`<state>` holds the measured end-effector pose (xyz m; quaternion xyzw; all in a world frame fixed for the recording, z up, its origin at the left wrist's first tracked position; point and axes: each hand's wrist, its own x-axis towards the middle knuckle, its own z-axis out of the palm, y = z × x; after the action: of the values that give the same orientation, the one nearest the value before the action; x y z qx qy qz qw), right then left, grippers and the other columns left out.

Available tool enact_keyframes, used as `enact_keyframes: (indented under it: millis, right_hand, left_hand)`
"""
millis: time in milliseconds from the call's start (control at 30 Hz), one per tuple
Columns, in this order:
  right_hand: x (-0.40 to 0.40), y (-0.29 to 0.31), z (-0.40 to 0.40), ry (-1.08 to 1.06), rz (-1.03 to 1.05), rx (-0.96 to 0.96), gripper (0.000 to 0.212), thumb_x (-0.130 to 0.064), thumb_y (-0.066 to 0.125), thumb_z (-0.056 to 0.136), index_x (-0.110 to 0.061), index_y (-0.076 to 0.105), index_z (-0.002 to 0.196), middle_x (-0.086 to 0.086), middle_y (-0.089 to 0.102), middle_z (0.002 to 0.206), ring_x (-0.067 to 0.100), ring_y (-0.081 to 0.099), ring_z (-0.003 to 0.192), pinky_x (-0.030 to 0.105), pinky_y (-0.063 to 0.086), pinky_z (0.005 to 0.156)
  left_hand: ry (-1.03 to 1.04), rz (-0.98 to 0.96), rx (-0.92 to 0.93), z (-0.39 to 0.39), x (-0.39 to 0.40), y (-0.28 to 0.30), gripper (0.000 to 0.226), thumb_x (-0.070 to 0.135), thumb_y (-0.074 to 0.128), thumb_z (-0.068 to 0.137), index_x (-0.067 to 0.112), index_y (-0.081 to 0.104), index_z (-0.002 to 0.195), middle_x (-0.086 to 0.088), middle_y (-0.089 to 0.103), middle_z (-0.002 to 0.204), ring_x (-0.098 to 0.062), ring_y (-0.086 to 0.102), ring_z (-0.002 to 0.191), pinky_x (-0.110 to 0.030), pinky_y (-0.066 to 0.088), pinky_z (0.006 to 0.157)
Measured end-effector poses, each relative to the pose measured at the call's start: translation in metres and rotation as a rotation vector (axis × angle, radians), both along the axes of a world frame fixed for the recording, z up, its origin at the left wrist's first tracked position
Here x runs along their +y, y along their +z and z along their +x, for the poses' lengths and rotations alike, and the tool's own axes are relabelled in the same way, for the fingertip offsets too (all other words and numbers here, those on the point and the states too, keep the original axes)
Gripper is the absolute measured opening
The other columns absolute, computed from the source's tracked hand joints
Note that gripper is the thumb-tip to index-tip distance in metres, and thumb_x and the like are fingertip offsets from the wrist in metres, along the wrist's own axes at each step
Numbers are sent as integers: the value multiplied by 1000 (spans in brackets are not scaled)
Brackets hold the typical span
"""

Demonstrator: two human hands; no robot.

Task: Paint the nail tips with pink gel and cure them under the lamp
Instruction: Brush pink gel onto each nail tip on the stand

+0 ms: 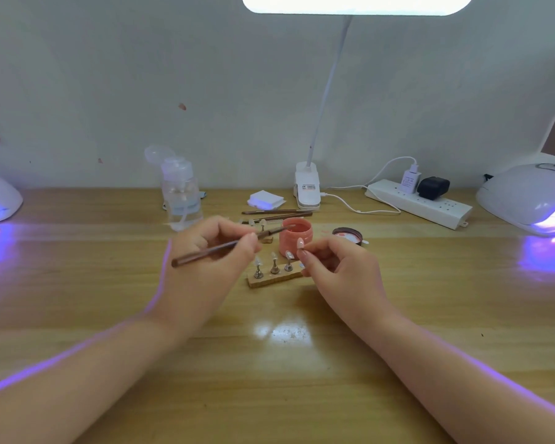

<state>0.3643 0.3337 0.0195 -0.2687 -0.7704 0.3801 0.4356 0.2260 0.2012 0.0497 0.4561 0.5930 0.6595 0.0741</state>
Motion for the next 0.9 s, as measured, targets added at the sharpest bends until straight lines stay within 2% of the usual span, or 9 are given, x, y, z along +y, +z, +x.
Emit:
enact_keyframes:
  millis: [67, 133, 200, 300, 400, 533, 800, 900]
  right_hand:
    - [0, 0, 0, 0, 3, -8, 2, -15, 71, 85, -17, 71, 85, -7, 70, 75, 14, 69, 73, 40, 56, 75]
    - [0, 0, 0, -1, -4, -8, 2, -15, 71, 86, -17, 71, 86, -8, 70, 75, 13, 69, 73, 39, 56, 75]
    - [0, 0, 0, -4, -15, 1, 3, -14, 71, 85, -18, 71, 85, -8, 70, 76, 14, 69, 73, 41, 56, 76]
    - [-1, 1, -1, -1, -19, 14, 7, -13, 72, 85, -20, 71, 84, -10, 70, 75, 14, 69, 72, 41, 56, 76]
    - [-1, 0, 0, 3, -16, 18, 8, -14, 72, 84, -21, 71, 84, -11, 71, 75, 12, 69, 72, 40, 57, 75]
    - [-2, 1, 0, 9, 2, 26, 11, -12, 73, 84, -23, 71, 82, -14, 70, 75, 10, 68, 71, 38, 57, 74]
    - [-1, 1, 0, 0, 24, 17, 7, -13, 73, 84, -20, 71, 82, -8, 68, 72, 14, 68, 71, 39, 55, 73]
    - [0, 0, 0, 7, 16, 21, 4, -14, 73, 84, -18, 72, 83, -6, 69, 73, 16, 68, 70, 40, 55, 73]
  left_hand:
    - [-39, 23, 56, 7, -8, -7, 2, 32, 68, 80, 30, 69, 81, 2, 73, 76, -22, 68, 70, -32, 55, 65]
    - [-55, 29, 102, 9, -9, -13, 11, 39, 61, 79, 31, 66, 84, -1, 71, 79, -19, 68, 72, -32, 55, 67]
    - [-75, 15, 128, 9, -9, -15, 10, 37, 59, 82, 32, 66, 87, -1, 71, 83, -17, 69, 77, -31, 56, 71]
    - [-96, 16, 167, 8, -9, -17, 13, 23, 60, 88, 31, 69, 94, 5, 73, 87, -10, 70, 83, -22, 55, 74]
    - [-111, 11, 199, 7, -11, -18, 14, 31, 59, 89, 32, 69, 99, 10, 74, 89, -8, 70, 87, -16, 53, 75]
    - [-105, 9, 234, 8, -11, -19, 19, 38, 56, 88, 35, 68, 102, 12, 74, 91, -10, 70, 88, -22, 54, 77]
    - [-103, -8, 241, 10, -13, -20, 19, 37, 53, 85, 28, 68, 92, 9, 73, 84, -9, 69, 82, -27, 55, 73]
    - [-82, 9, 248, 10, -13, -19, 18, 36, 53, 87, 29, 67, 95, 10, 73, 87, -9, 69, 85, -25, 55, 74]
